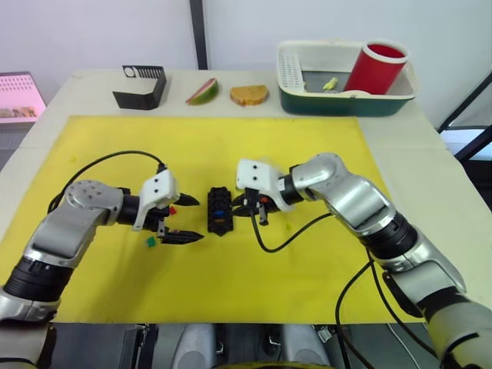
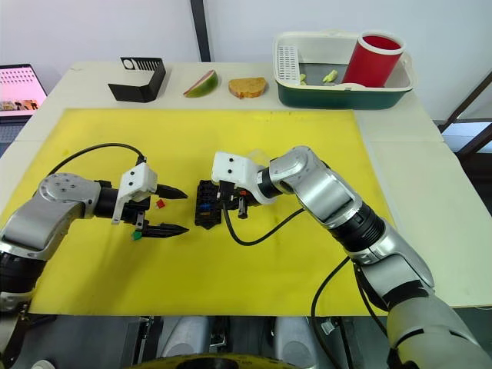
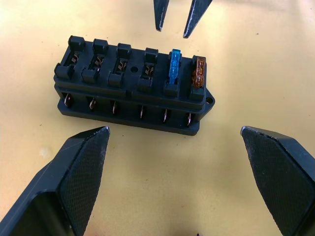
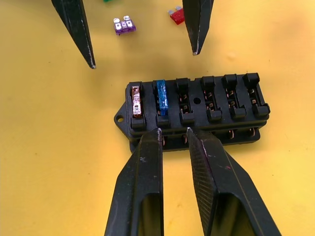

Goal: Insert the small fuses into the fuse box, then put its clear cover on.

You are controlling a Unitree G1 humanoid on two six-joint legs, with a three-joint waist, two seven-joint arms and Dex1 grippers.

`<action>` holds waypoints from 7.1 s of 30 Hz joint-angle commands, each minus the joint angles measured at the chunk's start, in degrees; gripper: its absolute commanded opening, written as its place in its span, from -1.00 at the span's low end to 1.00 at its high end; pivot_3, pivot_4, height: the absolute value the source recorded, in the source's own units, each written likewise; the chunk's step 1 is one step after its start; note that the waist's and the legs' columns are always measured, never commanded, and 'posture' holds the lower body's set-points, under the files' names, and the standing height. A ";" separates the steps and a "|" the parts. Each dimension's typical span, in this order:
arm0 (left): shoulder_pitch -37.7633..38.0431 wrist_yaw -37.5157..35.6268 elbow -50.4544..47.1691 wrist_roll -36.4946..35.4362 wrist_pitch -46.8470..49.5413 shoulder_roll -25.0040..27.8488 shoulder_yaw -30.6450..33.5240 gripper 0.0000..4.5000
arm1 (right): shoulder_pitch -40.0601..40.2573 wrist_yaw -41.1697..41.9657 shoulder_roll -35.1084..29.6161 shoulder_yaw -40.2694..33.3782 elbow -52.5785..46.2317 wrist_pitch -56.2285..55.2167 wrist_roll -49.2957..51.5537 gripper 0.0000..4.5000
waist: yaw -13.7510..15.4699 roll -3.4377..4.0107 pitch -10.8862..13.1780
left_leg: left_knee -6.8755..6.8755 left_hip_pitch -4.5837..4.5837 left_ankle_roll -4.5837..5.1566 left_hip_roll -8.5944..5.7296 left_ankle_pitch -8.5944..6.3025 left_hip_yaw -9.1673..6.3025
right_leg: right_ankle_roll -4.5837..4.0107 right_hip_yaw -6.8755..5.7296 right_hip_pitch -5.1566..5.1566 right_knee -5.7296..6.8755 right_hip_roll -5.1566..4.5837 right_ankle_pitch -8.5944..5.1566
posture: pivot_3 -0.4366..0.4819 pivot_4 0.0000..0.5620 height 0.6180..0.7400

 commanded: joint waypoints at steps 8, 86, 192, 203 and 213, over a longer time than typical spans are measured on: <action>-1.73 -0.24 0.01 0.42 -0.86 0.35 0.95 1.00 | 0.51 -3.09 4.00 -3.83 -2.04 -2.17 2.31 -0.98 | 0.02 0.00 0.00 | 0.00 -0.01 0.00 0.00 0.00 0.00 | 0.00 0.00 0.00 0.00 0.00 0.00 | -0.05 -0.47 1.00; 20.44 -0.91 3.57 -3.18 2.24 17.25 29.99 1.00 | 25.25 7.50 -28.31 -34.07 -10.67 -6.27 14.22 0.52 | 0.12 0.08 0.09 | -0.10 -0.19 0.05 -0.01 -0.06 -0.01 | 0.01 -0.06 -0.16 -0.19 -0.17 -0.01 | -0.05 -0.47 1.00; 9.51 -9.30 27.43 -13.46 23.57 5.15 13.44 -0.60 | 8.02 -0.30 -11.96 -14.58 -12.71 -6.33 14.16 1.00 | 0.00 0.08 0.03 | 0.13 -0.52 -0.05 -0.01 0.03 0.12 | -0.04 0.03 -0.64 0.33 -0.07 0.02 | -0.05 -0.47 1.00; 10.80 -8.60 26.77 -13.69 23.87 5.17 14.78 -0.60 | 7.72 0.13 -11.56 -14.34 -12.16 -6.90 13.53 1.00 | -0.10 0.08 0.03 | 0.13 -0.50 -0.06 -0.01 0.04 0.12 | -0.04 0.04 -0.66 0.36 -0.07 0.02 | -0.05 -0.47 1.00; 11.21 -8.03 26.79 -13.72 23.08 4.95 14.80 -0.98 | 7.20 0.35 -11.03 -13.76 -11.39 -7.60 12.91 1.00 | -0.08 0.08 0.03 | 0.13 -0.49 -0.07 0.00 0.04 0.12 | -0.04 0.05 -0.65 0.37 -0.07 0.02 | -0.05 -0.47 1.00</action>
